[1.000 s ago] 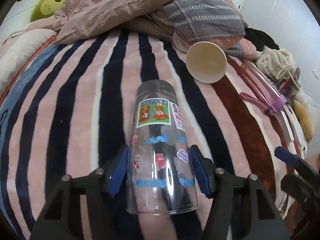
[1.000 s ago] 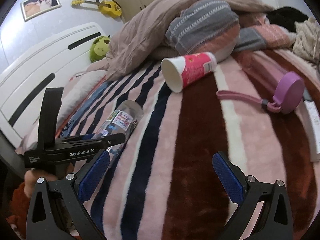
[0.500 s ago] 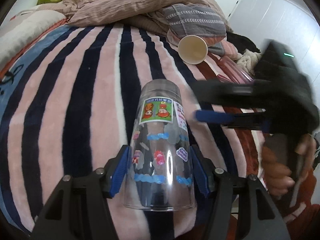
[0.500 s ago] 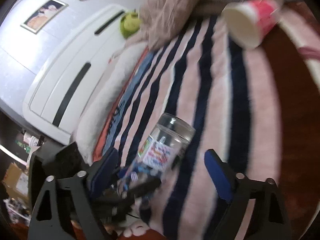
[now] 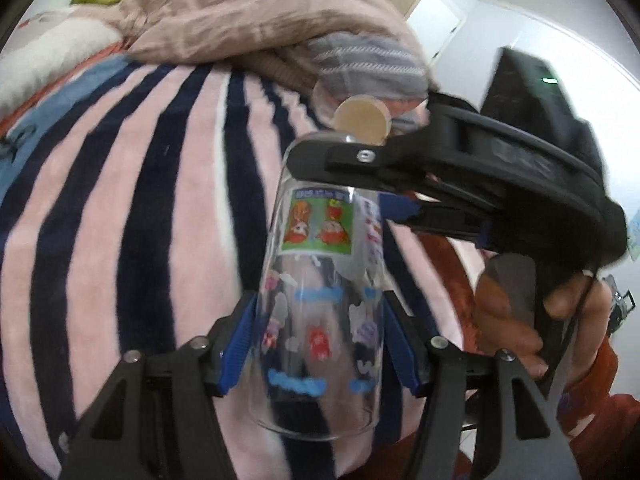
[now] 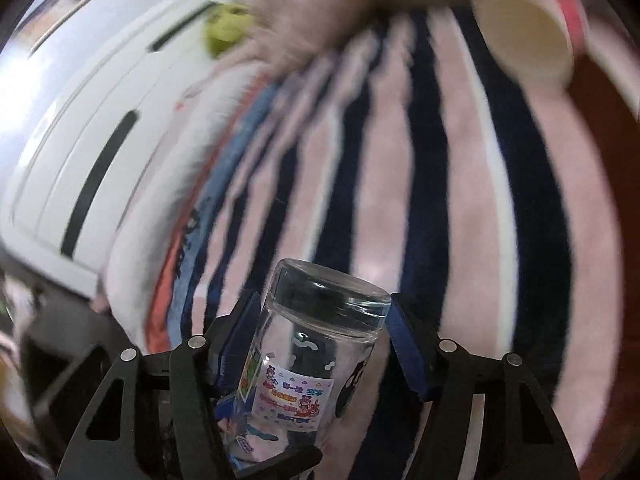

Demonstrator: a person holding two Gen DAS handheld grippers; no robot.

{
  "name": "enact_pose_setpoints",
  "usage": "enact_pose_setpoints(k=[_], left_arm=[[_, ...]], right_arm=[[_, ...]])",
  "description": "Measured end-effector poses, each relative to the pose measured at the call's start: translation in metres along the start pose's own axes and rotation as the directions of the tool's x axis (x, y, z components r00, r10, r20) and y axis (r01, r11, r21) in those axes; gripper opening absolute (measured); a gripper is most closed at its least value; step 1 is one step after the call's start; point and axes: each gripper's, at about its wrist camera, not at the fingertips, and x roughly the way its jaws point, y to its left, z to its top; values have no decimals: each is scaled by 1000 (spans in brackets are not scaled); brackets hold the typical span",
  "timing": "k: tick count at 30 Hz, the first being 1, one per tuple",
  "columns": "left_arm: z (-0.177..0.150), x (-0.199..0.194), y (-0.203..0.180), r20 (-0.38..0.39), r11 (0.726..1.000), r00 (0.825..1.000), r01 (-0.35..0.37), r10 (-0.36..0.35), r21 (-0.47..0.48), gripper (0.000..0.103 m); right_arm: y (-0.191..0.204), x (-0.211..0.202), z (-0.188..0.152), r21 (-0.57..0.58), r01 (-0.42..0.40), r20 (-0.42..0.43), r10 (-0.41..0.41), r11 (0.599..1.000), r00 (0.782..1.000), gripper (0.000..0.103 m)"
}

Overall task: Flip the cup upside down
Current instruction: 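Rotate the cup onto its end with the left gripper while the right gripper grasps it, then hold the upright cup with both grippers and lower it onto the blanket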

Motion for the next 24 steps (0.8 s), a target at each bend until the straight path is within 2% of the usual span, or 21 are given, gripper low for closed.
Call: enact_pose_setpoints(k=[4, 7, 10, 15, 17, 23, 24], left_arm=[[21, 5, -6, 64, 995, 998, -18, 12, 98, 62], [23, 11, -5, 63, 991, 998, -5, -4, 135, 62], [11, 16, -5, 42, 987, 999, 5, -12, 162, 62], [-10, 5, -9, 63, 983, 998, -27, 16, 182, 65], [-13, 3, -9, 65, 985, 998, -31, 20, 172, 65], [-10, 5, -11, 40, 986, 999, -41, 35, 160, 65], [-10, 6, -11, 32, 986, 999, -45, 41, 163, 69]], right_arm=[[35, -35, 7, -224, 53, 159, -17, 973, 987, 59], [55, -53, -1, -391, 115, 250, -15, 913, 968, 57], [66, -57, -28, -497, 174, 283, -31, 850, 959, 56], [72, -69, -75, -585, 161, 294, 23, 795, 956, 55], [75, -69, -83, -608, 189, 311, 13, 771, 950, 55], [75, -71, -86, -603, 199, 311, -3, 772, 951, 55], [74, -72, -85, -600, 197, 306, -5, 775, 952, 55]])
